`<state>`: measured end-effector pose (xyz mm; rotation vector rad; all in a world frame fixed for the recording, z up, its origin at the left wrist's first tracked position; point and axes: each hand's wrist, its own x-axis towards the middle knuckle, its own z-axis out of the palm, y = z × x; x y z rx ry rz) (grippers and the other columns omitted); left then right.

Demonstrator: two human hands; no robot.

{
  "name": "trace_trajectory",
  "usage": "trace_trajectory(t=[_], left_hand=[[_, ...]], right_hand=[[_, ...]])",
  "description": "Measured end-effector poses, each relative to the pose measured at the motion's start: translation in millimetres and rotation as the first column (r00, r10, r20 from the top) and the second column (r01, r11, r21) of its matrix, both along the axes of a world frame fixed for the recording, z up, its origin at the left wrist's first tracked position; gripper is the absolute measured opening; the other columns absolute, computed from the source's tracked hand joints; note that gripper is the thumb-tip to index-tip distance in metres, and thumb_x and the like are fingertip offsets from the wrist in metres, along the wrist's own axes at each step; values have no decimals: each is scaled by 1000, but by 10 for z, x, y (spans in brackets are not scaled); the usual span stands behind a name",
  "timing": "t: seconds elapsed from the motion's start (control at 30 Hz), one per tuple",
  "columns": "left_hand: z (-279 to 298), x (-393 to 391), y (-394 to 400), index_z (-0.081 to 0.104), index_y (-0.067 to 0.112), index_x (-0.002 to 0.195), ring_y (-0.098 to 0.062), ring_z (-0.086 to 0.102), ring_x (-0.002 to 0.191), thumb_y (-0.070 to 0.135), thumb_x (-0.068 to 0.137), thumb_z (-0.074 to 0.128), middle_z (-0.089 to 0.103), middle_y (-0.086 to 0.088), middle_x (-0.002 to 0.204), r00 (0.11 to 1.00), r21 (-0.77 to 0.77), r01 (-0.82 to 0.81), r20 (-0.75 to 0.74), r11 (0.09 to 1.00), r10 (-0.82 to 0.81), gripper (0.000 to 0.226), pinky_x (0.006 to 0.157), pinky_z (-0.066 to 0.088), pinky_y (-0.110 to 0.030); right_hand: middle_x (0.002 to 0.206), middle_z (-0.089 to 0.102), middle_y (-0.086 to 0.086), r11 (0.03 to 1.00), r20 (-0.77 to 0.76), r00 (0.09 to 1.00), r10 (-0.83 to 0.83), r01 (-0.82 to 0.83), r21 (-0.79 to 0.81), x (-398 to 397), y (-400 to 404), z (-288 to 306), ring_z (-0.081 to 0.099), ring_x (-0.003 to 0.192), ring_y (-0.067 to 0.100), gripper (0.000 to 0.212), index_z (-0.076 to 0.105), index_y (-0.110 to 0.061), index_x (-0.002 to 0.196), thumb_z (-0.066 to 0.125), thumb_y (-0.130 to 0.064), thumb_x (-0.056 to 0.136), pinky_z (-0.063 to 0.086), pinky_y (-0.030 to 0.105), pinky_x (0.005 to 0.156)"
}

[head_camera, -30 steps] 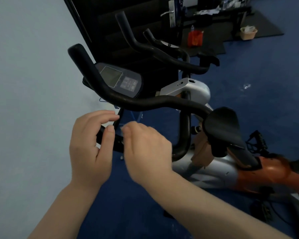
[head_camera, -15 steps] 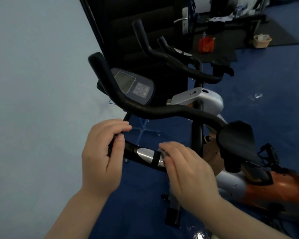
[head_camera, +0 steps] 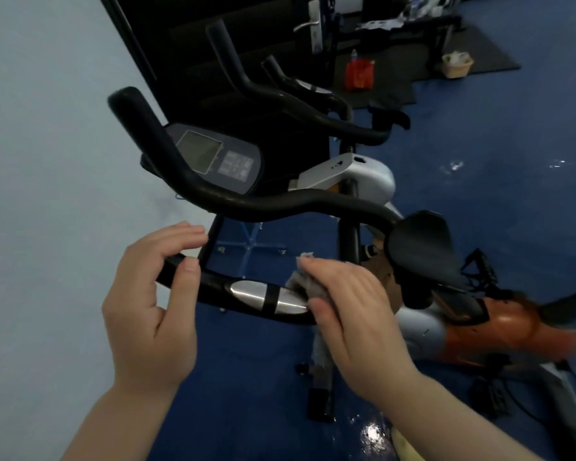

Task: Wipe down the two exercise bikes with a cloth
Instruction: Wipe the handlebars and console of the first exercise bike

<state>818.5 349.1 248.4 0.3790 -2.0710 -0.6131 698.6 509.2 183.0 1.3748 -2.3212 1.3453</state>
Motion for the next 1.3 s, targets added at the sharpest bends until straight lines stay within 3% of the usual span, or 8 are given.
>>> trace_trajectory(t=[0.27,0.47,0.57,0.67,0.93,1.07,1.17,1.3], left_hand=[[-23,-7,-6,62,15,106,-13,57,114,7,91,46,64,-5,110,1000,-54,-4,-6,999,4,23,96,40,-18],[-43,-46,22,63,16,104,-13,57,111,6,91,47,63,-2,108,999,-51,-34,-34,998,32,23,94,41,-21],[-41,-50,17,63,17,104,-10,56,111,7,91,47,63,-1,107,998,-69,-42,-48,997,39,23,93,40,-19],[-41,-72,13,63,16,103,-9,55,110,6,91,47,63,0,106,998,-88,-61,-24,994,59,22,94,40,-20],[-63,-118,18,64,15,102,-8,56,109,5,92,46,64,-2,104,994,-78,-101,-59,992,97,22,93,40,-19],[-41,-80,38,63,11,103,-14,59,114,7,93,43,64,2,108,993,-28,-82,-92,996,79,22,92,41,-14],[-24,-38,27,62,10,107,-17,58,120,8,95,42,64,1,117,993,29,-63,-98,998,65,23,95,43,-18],[-84,84,139,61,12,121,-15,56,124,12,94,42,63,7,126,977,183,-150,-124,972,174,33,102,42,-20]], right_hand=[[153,19,-28,957,534,842,-72,209,-201,336,-48,-49,15,140,-9,48,23,-39,147,31,-29,101,12,8,112],[146,38,-19,916,717,683,-136,362,-172,164,-209,88,33,132,-9,46,29,-36,145,34,-37,100,29,13,106],[125,57,-12,881,793,593,-138,439,-175,153,-233,145,52,109,-5,36,43,-32,136,37,-34,100,41,4,87],[100,64,-8,854,834,505,-223,514,-83,-196,-424,248,59,82,4,28,52,-24,125,37,-28,102,43,15,64],[135,48,-17,924,693,687,-216,374,-83,-40,-281,169,40,122,-10,37,42,-30,136,41,-25,100,31,2,98],[143,36,-27,986,380,918,-111,150,-75,358,-156,125,13,140,-10,33,42,-36,131,38,-30,100,10,27,119],[130,45,-29,998,264,964,-28,42,-48,423,-301,309,26,129,-17,36,43,-37,132,46,-35,96,27,30,114],[124,55,-28,963,255,944,209,-244,117,115,-328,487,52,108,-4,52,23,-53,139,43,-57,91,46,19,86]])
